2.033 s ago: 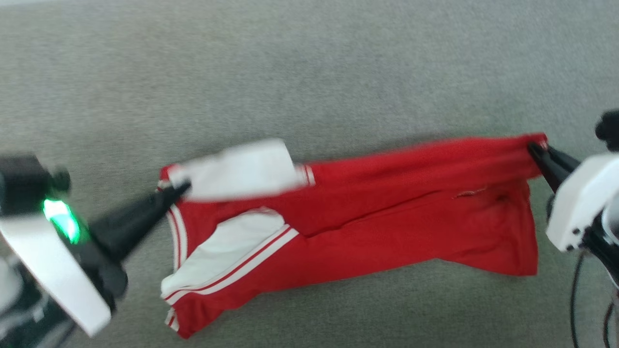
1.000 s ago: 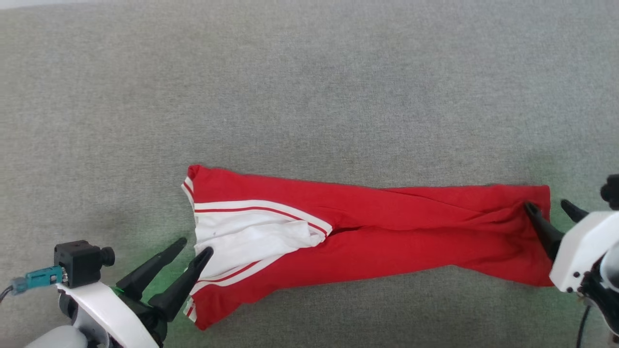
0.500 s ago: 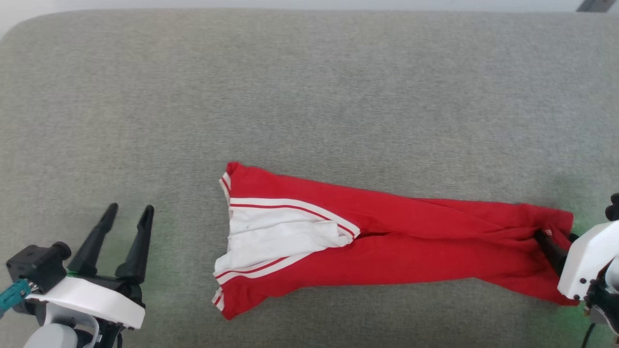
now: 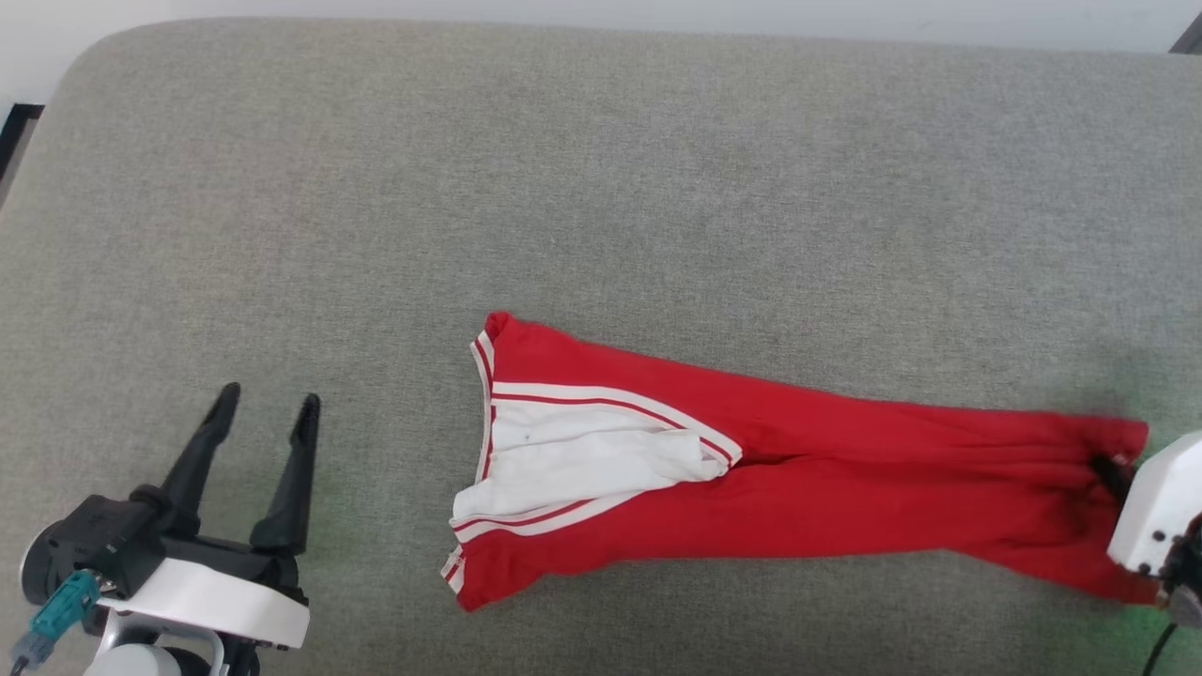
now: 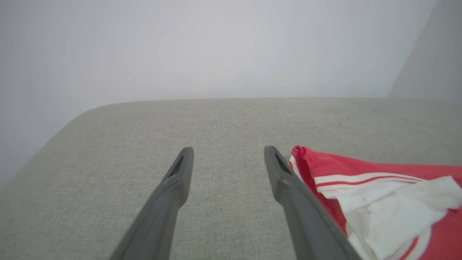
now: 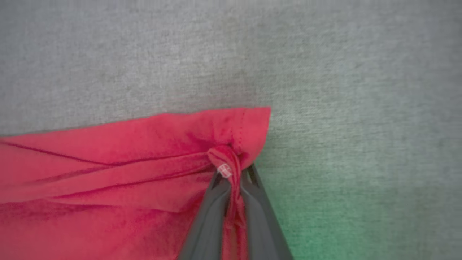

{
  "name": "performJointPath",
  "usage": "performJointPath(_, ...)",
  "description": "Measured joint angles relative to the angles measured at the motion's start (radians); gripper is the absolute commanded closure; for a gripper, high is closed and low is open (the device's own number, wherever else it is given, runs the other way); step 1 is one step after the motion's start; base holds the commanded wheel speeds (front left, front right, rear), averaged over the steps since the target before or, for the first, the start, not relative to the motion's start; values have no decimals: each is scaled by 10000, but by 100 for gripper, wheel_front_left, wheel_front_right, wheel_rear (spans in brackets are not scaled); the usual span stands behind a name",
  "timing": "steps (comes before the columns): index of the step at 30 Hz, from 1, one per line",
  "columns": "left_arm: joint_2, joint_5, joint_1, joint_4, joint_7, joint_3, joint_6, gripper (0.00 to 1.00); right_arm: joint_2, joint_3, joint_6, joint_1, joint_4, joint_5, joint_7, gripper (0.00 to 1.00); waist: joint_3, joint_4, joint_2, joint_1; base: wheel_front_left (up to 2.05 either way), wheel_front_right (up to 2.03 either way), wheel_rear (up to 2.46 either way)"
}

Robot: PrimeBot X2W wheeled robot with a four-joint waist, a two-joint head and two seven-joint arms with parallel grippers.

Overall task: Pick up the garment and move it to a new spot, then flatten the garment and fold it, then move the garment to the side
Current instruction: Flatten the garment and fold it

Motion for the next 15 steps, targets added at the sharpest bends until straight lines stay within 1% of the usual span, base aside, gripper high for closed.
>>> performJointPath(5, 77, -77, -1, -104, -2, -27, 0, 0, -98, -872, -12, -283, -330, -261, -54, 100, 46, -239, 0, 0, 0, 0, 0)
performJointPath(8, 128, -90, -2, -117, 0, 42, 0, 0, -374, -1515, -12, -407, -644, -428, -29, 100, 74, -389, 0, 0, 0, 0, 0)
performJointPath(12, 198, -136, -11, -155, 0, 21, 0, 0, -861, -2644, -13, -497, -1147, -700, 102, 100, 95, -526, 0, 0, 0, 0, 0)
performJointPath(14, 226, -159, -11, -176, 0, 29, 0, 0, -1003, -3191, -13, -500, -1407, -782, 222, 100, 92, -570, 0, 0, 0, 0, 0)
performJointPath(15, 226, -159, -11, -176, 0, 29, 0, 0, -1003, -3191, -13, -500, -1407, -782, 222, 100, 92, -570, 0, 0, 0, 0, 0)
